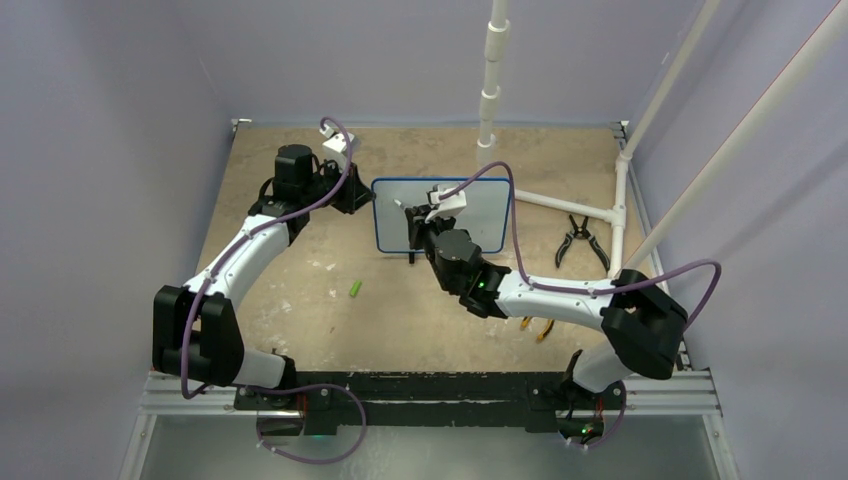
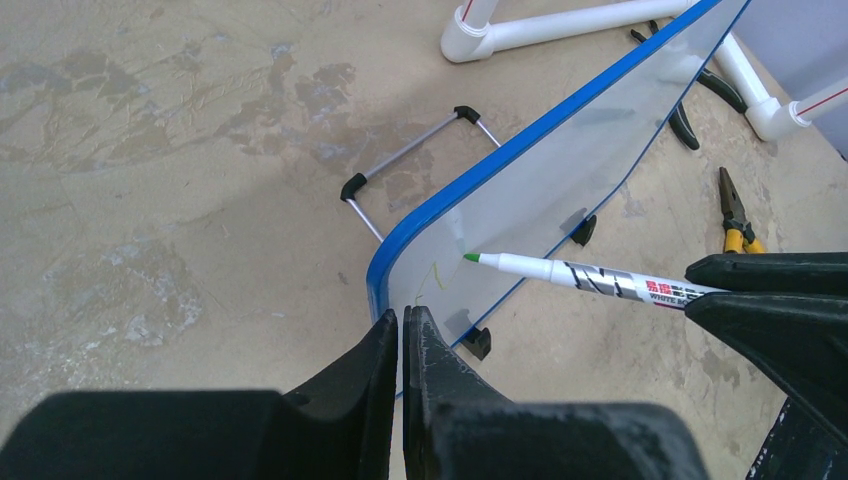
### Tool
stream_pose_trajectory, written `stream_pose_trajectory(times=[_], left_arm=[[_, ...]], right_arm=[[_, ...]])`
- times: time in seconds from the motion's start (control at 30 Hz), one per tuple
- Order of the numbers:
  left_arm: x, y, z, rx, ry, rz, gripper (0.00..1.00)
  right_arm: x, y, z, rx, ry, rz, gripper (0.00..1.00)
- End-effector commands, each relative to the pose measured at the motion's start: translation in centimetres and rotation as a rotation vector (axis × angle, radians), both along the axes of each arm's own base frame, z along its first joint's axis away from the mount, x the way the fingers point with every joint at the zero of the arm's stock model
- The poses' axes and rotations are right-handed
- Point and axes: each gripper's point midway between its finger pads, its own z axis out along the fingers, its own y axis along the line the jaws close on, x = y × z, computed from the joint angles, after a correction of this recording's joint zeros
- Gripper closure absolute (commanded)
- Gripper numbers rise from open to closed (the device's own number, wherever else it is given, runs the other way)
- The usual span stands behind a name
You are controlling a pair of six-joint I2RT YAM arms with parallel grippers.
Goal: Write a sentence on the whiteboard
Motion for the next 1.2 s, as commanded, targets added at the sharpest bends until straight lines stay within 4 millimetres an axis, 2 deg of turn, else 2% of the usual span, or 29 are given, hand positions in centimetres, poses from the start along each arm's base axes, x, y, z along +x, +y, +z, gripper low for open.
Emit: stream_pose_trajectory(times=[0.0, 0.27, 0.37, 0.57, 0.73, 0.87, 1.17], left_arm=[[0.1, -0.2, 0.2, -0.014, -0.022, -0.018, 0.96], [0.2, 0.0, 0.4, -0.006, -0.026, -0.009, 0.92], [0.3, 0.1, 0.5, 0.002, -0.031, -0.002, 0.86], [0.4, 0.0, 0.0, -0.006, -0.011, -0.003, 0.67], [0.6, -0.2, -0.7, -0.015, 0.007, -0.004, 0.60], [0.7, -0.6, -1.3, -0.029, 0.029, -0.017, 0.59], [0.9, -0.9, -2.1, -0.041, 0.053, -0.025, 0.70]], right_arm=[[0.4, -0.8, 3.9, 0.073, -0.074, -0.046, 1.00], [0.6, -0.5, 4.1, 0.072, -0.079, -0.047, 1.00], [0.5, -0.8, 4.3, 0.084, -0.082, -0.049, 1.00], [0.0, -1.2, 5.2, 0.102, -0.109, -0.029, 1.00], [-1.0, -1.3, 5.3, 0.114, -0.123, 0.027, 1.00], [-1.0, -1.2, 4.1, 0.089, -0.096, 0.027, 1.00], [-0.7, -0.4, 2.2, 0.062, -0.058, 0.039, 1.00]])
